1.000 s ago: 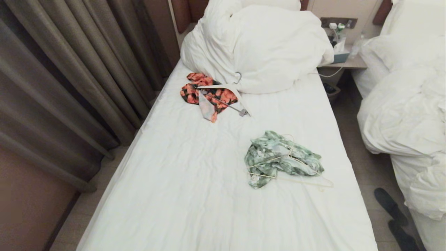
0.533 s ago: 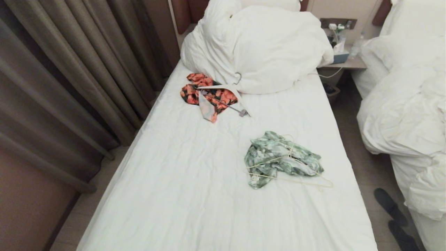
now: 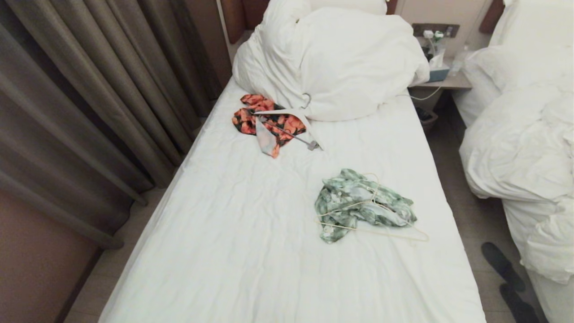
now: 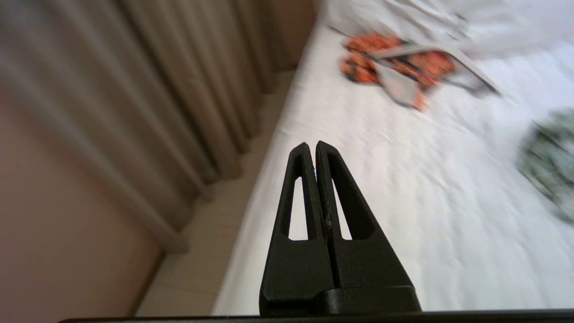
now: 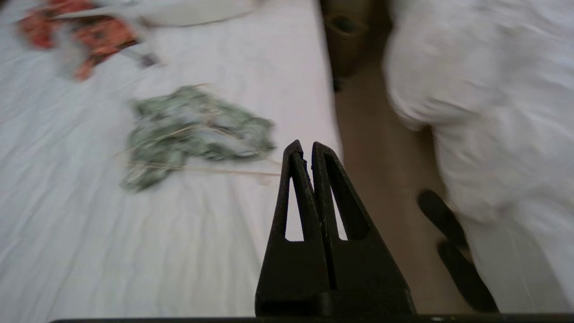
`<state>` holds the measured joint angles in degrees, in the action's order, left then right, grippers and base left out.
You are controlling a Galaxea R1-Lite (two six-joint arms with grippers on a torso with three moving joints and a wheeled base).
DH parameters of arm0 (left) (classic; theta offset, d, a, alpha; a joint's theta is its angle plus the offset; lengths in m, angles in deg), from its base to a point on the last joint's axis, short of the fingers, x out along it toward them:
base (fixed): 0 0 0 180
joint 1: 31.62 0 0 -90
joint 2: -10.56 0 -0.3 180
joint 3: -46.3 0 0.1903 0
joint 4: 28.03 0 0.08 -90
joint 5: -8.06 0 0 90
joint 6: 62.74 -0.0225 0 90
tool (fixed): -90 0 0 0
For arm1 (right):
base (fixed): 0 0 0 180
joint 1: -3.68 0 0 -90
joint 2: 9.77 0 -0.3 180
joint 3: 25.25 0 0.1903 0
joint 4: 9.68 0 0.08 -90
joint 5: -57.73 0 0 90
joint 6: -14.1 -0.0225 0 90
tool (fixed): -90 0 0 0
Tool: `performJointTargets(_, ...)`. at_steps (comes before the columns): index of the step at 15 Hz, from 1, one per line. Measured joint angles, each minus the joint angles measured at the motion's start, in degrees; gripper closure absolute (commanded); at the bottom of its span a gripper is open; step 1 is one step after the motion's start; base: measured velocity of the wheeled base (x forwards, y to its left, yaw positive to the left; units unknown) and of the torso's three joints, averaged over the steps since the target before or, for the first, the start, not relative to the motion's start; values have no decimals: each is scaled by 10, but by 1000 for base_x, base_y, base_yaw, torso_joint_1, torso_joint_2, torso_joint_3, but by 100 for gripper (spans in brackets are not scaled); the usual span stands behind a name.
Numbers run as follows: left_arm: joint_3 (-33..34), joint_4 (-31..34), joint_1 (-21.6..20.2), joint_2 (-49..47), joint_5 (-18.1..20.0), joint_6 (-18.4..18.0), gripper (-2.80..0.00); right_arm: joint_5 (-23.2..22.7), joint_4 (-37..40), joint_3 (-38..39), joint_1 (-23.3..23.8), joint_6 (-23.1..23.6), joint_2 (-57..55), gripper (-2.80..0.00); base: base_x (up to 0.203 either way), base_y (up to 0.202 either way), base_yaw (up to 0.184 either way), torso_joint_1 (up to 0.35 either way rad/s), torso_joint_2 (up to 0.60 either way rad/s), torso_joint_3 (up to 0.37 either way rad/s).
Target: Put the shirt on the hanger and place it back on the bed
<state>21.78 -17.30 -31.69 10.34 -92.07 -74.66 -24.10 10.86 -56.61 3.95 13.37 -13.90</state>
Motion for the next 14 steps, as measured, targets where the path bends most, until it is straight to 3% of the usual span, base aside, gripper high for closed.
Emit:
performJointTargets(2, 9, 34, 0, 3, 10, 4, 0, -55, -5, 17, 0, 23, 24, 0, 0, 0, 0, 0, 0, 0)
performJointTargets(4, 10, 58, 0, 4, 52, 14, 0, -88, -7, 34, 0, 28, 35, 0, 0, 0, 0, 0, 0, 0)
performJointTargets(6, 11, 89, 0, 5, 93, 13, 0, -96, -11, 61, 0, 44, 40, 0, 0, 0, 0, 0, 0, 0)
performJointTargets(10, 8, 135, 0, 5, 135, 13, 0, -97, 13, 77, 0, 74, 42, 0, 0, 0, 0, 0, 0, 0)
performJointTargets(14, -2, 168, 0, 5, 139, 16, 0, -94, 32, 79, 0, 32, 42, 0, 0, 0, 0, 0, 0, 0)
